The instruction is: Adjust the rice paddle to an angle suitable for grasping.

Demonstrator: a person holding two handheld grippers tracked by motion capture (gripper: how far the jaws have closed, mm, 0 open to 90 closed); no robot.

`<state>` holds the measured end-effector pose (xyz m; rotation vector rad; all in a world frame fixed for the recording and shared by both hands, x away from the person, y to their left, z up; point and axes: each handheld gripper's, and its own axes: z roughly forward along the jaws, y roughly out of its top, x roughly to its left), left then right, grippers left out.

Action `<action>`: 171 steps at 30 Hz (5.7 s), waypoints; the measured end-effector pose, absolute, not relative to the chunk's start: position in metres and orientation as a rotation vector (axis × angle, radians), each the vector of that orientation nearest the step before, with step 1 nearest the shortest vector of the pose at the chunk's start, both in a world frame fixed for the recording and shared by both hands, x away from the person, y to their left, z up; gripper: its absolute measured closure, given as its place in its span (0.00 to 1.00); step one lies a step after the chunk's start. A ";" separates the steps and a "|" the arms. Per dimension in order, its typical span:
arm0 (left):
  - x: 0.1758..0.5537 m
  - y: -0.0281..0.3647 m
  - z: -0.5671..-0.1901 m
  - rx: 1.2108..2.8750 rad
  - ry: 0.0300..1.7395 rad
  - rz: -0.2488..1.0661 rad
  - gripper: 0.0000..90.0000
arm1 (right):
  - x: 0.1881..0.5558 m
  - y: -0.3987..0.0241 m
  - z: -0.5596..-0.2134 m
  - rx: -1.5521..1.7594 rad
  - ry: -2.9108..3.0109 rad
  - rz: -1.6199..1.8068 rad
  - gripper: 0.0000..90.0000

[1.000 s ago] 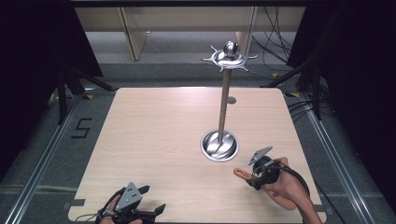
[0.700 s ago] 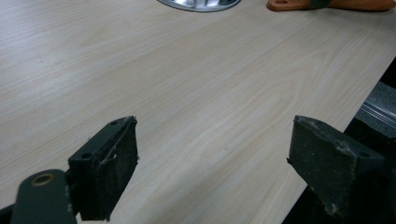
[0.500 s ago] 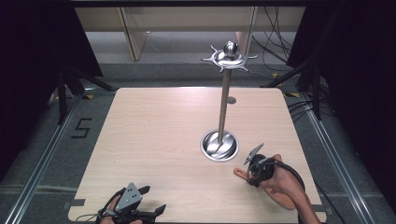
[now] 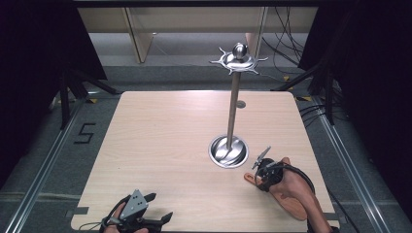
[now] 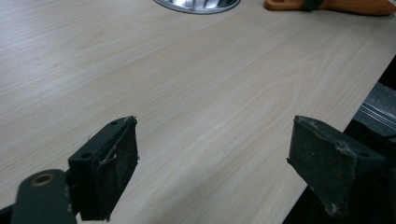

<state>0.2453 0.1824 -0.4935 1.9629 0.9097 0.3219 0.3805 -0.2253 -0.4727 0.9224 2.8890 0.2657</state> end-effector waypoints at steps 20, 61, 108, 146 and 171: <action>0.246 0.184 -0.492 1.975 0.894 0.334 0.17 | 0.362 -0.260 -0.415 0.906 2.694 0.567 0.74; 0.249 0.187 -0.492 1.996 0.883 0.359 0.17 | 0.359 -0.270 -0.302 0.804 2.237 1.228 0.74; 0.247 0.184 -0.493 1.972 0.902 0.331 0.17 | 0.392 -0.223 -0.229 0.809 2.105 1.457 0.74; 0.248 0.184 -0.494 1.973 0.902 0.316 0.17 | 0.375 -0.239 -0.260 0.812 2.011 1.539 0.50; 0.249 0.184 -0.493 1.963 0.895 0.323 0.17 | 0.366 -0.262 -0.310 0.892 2.033 1.495 0.46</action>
